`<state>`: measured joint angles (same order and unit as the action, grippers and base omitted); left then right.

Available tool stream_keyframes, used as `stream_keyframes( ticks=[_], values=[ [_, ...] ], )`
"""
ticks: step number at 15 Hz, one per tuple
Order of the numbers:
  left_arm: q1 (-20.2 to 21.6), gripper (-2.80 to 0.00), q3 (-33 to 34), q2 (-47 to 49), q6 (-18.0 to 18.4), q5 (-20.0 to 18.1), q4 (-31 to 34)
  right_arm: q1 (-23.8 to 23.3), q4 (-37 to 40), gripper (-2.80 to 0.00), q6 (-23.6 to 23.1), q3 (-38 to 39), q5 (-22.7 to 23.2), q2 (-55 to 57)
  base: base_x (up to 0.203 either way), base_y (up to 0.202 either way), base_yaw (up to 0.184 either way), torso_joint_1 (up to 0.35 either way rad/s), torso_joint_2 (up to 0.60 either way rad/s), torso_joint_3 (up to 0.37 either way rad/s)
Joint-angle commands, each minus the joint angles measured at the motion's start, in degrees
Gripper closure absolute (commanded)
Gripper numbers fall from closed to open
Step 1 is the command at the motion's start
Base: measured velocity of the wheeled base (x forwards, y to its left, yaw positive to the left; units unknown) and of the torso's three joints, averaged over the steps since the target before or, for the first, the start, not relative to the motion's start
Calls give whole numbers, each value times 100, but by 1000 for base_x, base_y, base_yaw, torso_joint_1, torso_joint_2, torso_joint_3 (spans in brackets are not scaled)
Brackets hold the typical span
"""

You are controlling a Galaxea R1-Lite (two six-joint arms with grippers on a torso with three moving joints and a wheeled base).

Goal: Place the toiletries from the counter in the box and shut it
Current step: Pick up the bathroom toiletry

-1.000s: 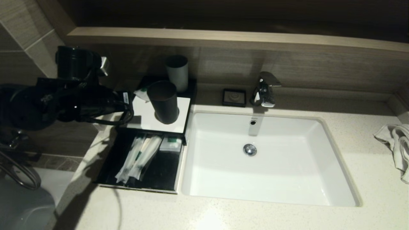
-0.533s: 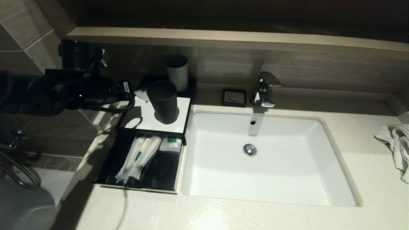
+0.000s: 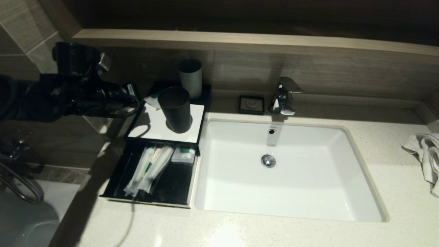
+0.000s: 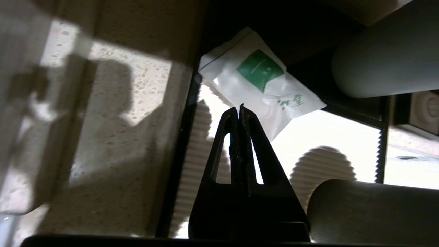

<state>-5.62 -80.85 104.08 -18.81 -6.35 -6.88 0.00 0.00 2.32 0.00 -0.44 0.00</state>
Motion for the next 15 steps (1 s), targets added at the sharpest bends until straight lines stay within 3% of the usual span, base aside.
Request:
stream_keyframes(
  ticks=[1, 8, 15],
  values=[
    [0, 0, -3, 118, -97, -54, -225, 0, 0, 0, 3, 0, 0, 0, 0, 0, 0, 0, 0, 0],
    [-1, 0, -1, 192, -123, -387, -429, 0, 0, 0, 6, 0, 0, 0, 0, 0, 0, 0, 0, 0],
    [-18, 0, 8, 192, -105, -481, -433, 0, 0, 0, -3, 0, 0, 0, 0, 0, 0, 0, 0, 0]
  ],
)
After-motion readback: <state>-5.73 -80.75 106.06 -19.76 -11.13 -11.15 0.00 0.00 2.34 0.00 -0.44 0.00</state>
